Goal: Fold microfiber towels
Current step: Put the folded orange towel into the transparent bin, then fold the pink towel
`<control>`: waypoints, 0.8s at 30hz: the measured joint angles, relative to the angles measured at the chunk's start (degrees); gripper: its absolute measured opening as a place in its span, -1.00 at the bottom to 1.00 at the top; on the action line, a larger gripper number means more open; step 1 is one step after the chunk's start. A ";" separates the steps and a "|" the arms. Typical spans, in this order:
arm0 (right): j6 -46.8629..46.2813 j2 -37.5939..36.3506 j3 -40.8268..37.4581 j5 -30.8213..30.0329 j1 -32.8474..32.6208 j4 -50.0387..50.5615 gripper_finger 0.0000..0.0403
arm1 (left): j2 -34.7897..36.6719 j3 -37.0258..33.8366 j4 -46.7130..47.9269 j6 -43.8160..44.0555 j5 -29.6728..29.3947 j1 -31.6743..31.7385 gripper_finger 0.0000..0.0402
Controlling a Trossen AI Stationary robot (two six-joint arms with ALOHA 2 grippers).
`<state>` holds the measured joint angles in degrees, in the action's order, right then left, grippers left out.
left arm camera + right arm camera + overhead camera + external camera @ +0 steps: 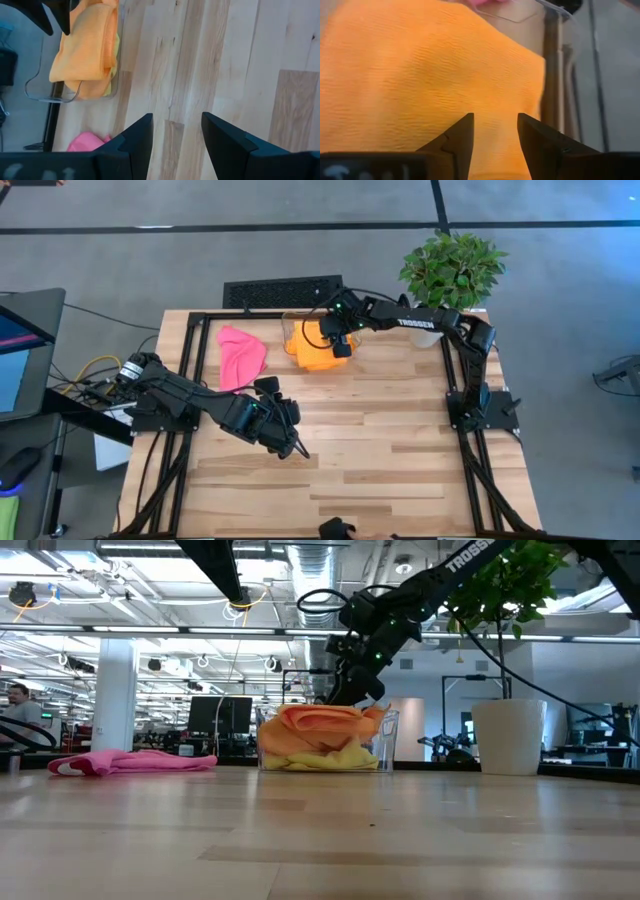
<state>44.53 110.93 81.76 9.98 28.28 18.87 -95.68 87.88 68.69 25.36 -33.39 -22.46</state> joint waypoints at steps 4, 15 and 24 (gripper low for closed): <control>-0.02 0.00 0.00 1.94 0.37 0.48 -0.19 | 0.00 0.00 0.00 -0.19 0.00 0.00 -0.19; -1.42 4.79 0.00 -0.51 -0.62 -3.01 -0.27 | 0.00 0.00 0.04 3.00 0.00 0.00 -0.19; -2.47 2.53 -0.09 -5.58 -0.05 -4.44 -0.31 | 0.00 0.00 1.29 3.19 -0.01 0.00 -0.19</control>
<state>42.06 113.47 81.67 4.40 28.23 14.43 -95.68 87.88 69.98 28.56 -33.39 -22.46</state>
